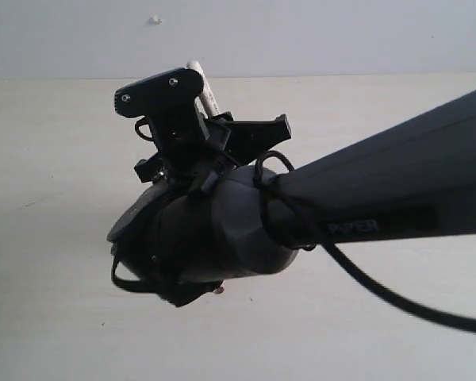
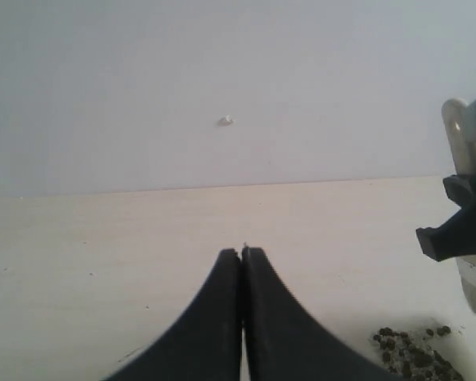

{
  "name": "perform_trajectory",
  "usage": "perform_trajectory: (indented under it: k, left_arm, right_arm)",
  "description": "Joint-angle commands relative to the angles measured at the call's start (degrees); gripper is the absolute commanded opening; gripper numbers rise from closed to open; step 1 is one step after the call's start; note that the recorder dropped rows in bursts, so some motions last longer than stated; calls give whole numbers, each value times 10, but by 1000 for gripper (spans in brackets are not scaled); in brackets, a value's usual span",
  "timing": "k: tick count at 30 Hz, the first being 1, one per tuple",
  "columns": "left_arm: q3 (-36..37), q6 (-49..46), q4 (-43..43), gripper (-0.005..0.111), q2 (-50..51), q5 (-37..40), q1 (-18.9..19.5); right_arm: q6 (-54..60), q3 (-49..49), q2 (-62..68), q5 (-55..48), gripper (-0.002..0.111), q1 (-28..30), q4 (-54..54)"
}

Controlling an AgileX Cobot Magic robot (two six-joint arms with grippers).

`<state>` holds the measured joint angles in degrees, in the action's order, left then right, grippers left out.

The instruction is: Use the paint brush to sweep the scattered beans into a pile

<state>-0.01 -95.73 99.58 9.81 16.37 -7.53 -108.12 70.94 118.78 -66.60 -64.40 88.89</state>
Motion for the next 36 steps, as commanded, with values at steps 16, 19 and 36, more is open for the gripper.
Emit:
perform_trajectory:
  k: [16,19,36]
  left_arm:
    - [0,0,4,0,-5,1,2]
    - [0,0,4,0,-5,1,2]
    - [0,0,4,0,-5,1,2]
  right_arm:
    - [-31,1,12,248,0,84,79]
    - [-34,1,12,259,0,84,81]
    - [-25,1,-8,224,0,47,76]
